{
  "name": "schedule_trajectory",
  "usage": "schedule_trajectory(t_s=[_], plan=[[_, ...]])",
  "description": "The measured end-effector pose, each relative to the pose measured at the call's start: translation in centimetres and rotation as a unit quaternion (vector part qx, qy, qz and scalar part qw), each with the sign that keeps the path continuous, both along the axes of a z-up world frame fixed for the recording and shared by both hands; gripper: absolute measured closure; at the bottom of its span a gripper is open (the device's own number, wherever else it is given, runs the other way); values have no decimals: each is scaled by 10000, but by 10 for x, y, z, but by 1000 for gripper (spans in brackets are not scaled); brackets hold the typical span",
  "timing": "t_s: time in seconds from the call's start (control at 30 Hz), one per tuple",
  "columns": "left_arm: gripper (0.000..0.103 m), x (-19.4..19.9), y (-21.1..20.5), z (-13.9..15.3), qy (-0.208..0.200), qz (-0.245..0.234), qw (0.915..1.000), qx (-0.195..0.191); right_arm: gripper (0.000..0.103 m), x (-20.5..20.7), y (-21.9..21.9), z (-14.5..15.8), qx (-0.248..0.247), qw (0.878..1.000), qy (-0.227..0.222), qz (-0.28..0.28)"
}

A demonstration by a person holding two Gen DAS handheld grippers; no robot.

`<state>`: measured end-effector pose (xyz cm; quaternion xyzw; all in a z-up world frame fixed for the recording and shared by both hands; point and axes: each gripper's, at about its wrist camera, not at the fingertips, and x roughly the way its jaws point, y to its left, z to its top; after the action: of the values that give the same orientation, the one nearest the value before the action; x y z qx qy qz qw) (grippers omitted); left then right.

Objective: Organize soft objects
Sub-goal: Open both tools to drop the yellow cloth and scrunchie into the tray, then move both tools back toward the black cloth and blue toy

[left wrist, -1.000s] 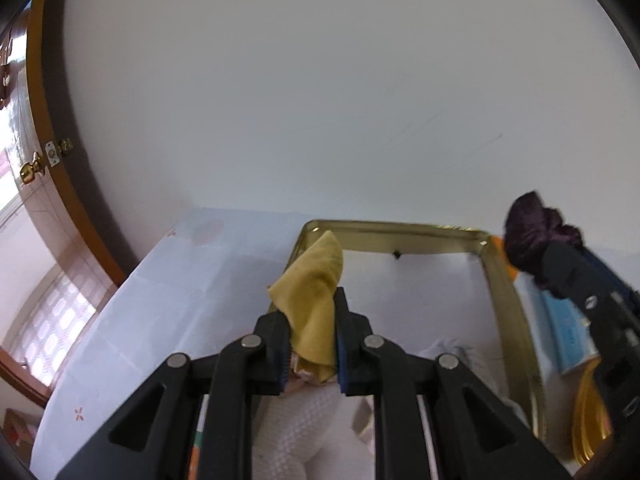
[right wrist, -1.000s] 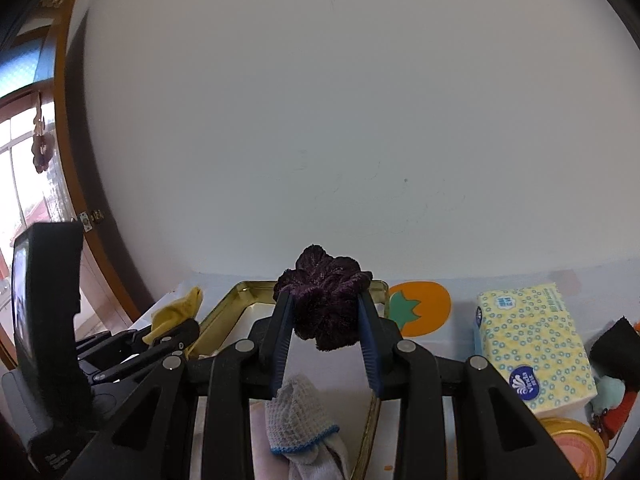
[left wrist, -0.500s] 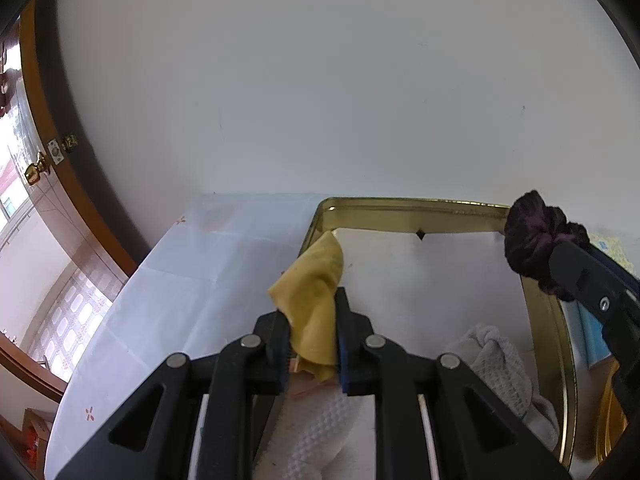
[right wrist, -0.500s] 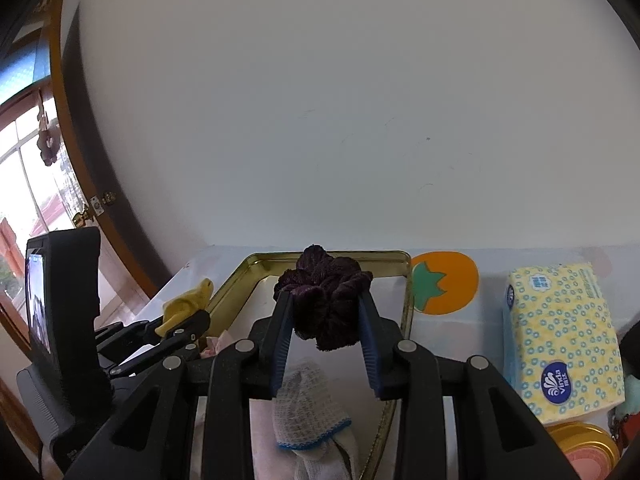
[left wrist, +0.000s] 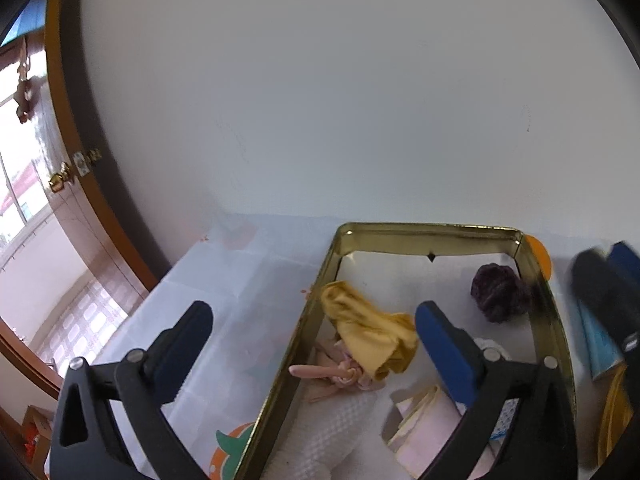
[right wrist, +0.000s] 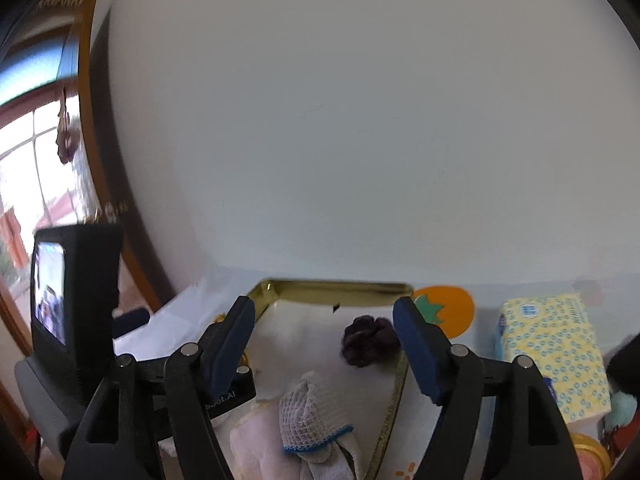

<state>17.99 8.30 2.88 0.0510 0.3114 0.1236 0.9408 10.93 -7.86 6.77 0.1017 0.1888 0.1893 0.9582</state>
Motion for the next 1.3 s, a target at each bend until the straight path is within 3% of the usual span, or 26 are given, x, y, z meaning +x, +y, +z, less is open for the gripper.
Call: schedule_trajectory(t_s=[0.2, 0.53, 0.8, 0.97, 1.3], plan=[[0, -20, -2, 10, -599, 13, 9982, 47, 23, -24, -22, -2, 270, 9980, -309, -479], [0, -52, -10, 20, -1453, 9, 9893, -138, 23, -57, -39, -3, -213, 9903, -773, -1131], [0, -88, -17, 21, -2108, -7, 9765, -455, 23, -78, -44, -7, -667, 9855, -996, -1204], [0, -99, -20, 14, -2110, -63, 9759, -544, 22, -86, -45, -8, -911, 9822, -1063, -1249], [0, -112, -23, 1, -1871, -137, 9794, -753, 23, -99, -70, -9, -760, 9836, -870, -1384]])
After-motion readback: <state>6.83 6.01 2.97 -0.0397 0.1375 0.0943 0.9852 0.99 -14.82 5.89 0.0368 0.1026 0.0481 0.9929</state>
